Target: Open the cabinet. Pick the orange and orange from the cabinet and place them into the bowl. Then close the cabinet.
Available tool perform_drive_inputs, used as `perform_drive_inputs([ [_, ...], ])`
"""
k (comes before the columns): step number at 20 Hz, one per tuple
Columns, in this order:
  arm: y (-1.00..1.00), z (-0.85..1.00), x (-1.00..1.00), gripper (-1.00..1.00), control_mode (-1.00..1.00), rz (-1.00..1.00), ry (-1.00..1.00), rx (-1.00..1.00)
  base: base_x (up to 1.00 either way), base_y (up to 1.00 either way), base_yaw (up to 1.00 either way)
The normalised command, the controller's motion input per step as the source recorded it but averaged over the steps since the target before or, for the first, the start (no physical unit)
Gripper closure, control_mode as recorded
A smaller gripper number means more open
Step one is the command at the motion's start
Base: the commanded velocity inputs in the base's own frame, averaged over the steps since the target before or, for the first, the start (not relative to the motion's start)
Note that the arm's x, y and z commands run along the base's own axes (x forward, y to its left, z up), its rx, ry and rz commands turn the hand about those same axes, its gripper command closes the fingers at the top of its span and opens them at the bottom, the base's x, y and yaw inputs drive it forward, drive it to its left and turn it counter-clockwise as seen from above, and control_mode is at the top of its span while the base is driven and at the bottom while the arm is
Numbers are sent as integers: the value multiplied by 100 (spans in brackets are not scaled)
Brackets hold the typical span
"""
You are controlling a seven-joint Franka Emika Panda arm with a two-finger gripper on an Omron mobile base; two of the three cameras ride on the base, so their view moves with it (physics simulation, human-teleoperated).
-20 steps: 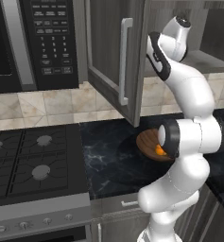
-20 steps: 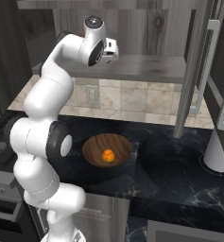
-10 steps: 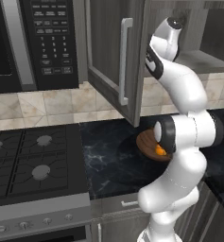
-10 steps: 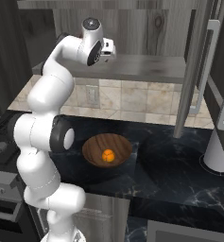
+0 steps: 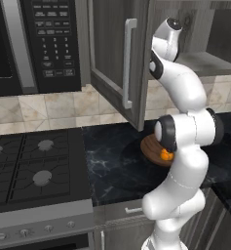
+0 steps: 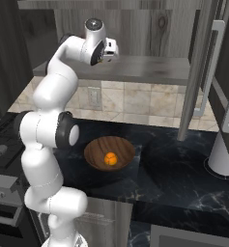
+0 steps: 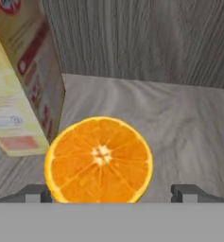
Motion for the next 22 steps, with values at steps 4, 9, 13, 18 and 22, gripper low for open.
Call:
perform_drive_inputs([
  [4, 1, 0, 32, -100, -100, 0, 0, 0, 0, 0, 0],
  [9, 4, 0, 31, -100, -100, 0, 0, 1, 0, 0, 0],
  [13, 5, -1, 36, -100, -100, 0, 0, 0, 0, 0, 0],
  [18, 1, -23, 19, -100, -100, 0, 2, 0, 0, 0, 0],
  [22, 9, -26, 0, 100, -100, 0, 0, 0, 0, 0, 0],
])
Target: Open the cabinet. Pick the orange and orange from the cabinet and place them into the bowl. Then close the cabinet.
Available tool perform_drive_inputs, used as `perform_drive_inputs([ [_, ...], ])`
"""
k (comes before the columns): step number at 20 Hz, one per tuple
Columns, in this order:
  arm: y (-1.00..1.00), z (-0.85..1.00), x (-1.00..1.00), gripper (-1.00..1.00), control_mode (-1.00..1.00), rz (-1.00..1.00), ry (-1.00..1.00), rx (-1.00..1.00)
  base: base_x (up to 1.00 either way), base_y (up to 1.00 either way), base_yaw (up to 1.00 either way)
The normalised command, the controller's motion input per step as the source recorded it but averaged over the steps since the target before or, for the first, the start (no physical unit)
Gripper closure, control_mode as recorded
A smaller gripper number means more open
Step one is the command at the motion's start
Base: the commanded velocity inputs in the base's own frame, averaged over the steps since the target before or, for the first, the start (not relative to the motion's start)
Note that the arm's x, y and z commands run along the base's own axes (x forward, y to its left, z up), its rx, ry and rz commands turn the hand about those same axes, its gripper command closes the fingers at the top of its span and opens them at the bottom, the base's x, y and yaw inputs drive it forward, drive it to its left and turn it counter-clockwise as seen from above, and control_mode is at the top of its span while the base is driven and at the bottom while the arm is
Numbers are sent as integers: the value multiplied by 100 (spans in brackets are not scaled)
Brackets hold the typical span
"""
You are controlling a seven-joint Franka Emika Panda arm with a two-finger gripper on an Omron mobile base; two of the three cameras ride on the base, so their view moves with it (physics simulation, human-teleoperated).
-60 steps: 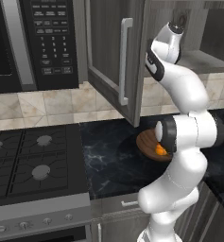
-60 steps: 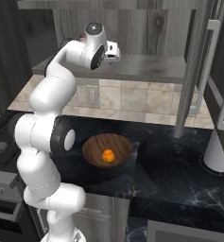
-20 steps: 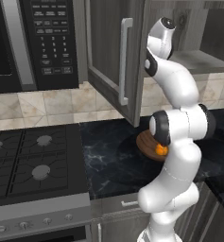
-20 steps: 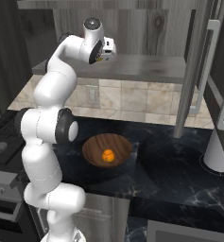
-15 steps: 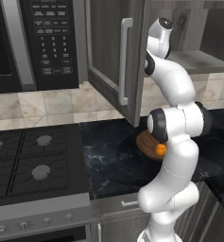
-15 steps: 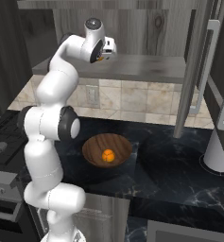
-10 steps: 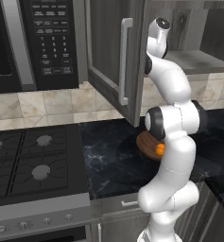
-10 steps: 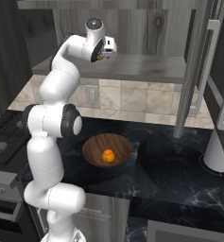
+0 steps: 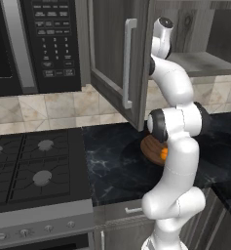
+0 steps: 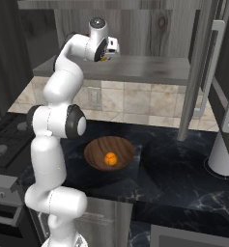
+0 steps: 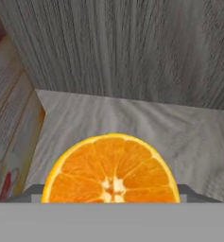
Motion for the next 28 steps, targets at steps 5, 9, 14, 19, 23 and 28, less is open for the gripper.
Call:
perform_drive_inputs([
  [5, 0, 0, 0, 100, -100, 0, 0, 0, 0, 0, 0],
  [9, 0, 0, 0, 100, -100, 0, 0, 0, 0, 0, 0],
  [14, 0, 2, -4, 100, -100, 0, 0, 0, 0, 0, 0],
  [19, 0, 10, -35, 100, -100, 0, -2, 0, 0, 0, 0],
  [23, 0, 25, -64, 100, -100, 0, -4, 0, 0, 0, 0],
  [28, 0, 19, -93, 100, -100, 0, -9, 0, 0, 0, 0],
])
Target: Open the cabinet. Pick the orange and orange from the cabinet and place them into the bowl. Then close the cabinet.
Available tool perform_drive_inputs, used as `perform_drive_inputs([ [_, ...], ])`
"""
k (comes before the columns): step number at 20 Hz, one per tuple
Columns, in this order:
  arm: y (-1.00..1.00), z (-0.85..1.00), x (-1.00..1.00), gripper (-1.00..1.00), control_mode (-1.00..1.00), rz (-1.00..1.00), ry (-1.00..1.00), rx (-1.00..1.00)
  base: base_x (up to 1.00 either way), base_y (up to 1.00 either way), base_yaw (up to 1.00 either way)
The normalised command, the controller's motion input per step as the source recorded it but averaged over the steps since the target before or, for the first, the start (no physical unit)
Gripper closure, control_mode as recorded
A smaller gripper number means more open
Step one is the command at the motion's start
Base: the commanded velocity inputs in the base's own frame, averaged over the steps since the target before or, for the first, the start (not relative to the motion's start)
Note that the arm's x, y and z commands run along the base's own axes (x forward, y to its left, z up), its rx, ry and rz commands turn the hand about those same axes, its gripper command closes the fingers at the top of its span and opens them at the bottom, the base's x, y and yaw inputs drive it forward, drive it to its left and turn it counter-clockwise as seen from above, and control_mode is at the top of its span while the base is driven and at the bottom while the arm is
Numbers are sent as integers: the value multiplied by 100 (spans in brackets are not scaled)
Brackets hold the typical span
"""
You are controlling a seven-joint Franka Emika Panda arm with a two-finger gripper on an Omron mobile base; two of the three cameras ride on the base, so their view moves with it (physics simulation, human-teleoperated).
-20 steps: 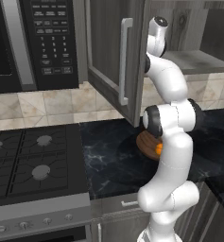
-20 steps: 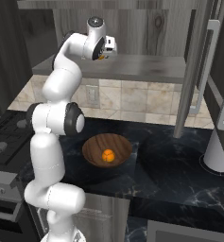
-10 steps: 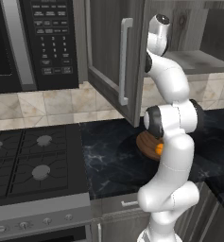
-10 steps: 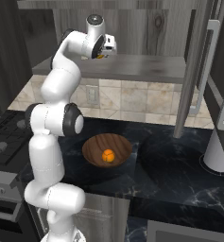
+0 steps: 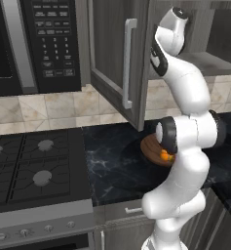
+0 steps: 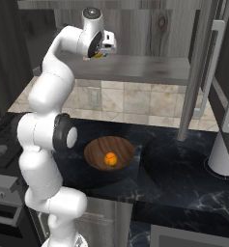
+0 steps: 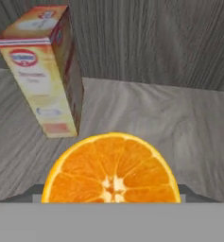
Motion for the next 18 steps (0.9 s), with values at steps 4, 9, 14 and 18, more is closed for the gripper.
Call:
perform_drive_inputs([
  [4, 0, 7, -100, 100, -100, -1, -9, 1, 0, 0, 0],
  [9, 0, 3, -100, 100, -100, -2, -11, 2, 0, 0, 0],
  [14, -6, 0, -100, 100, -100, -5, -10, 6, 0, 0, 0],
  [18, -14, 11, -100, 100, -100, -8, -1, 12, 0, 0, 0],
])
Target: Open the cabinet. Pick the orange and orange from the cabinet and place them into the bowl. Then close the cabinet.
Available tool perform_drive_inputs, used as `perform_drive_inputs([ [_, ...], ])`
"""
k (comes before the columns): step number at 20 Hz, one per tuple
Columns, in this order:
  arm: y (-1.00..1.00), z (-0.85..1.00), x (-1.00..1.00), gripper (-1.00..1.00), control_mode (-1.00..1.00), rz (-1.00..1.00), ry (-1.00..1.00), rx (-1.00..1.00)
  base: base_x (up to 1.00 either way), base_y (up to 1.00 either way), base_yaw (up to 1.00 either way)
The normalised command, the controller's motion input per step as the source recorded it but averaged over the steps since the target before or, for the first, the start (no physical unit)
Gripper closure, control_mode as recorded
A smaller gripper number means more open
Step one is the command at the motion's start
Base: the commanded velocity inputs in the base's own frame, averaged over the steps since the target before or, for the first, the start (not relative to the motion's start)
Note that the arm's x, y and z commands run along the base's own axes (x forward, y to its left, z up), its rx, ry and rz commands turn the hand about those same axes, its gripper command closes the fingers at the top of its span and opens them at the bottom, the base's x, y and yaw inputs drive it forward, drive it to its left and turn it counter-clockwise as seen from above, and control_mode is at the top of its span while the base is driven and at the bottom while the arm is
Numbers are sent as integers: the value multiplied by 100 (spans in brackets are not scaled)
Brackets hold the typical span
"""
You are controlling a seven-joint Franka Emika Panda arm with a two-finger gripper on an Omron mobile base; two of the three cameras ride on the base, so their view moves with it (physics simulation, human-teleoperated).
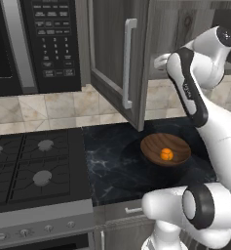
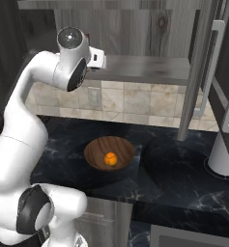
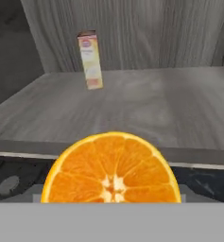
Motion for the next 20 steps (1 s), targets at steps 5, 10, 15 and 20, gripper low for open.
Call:
perform_drive_inputs([
  [5, -19, 32, -100, 100, -100, -10, 0, 17, 0, 0, 0],
  [10, -14, 30, -100, 100, -100, -10, 2, 14, 0, 0, 0],
  [15, -1, 12, -44, 100, -100, -2, -1, 3, 0, 0, 0],
  [20, 2, -39, 0, 100, -100, 0, 7, -1, 0, 0, 0],
])
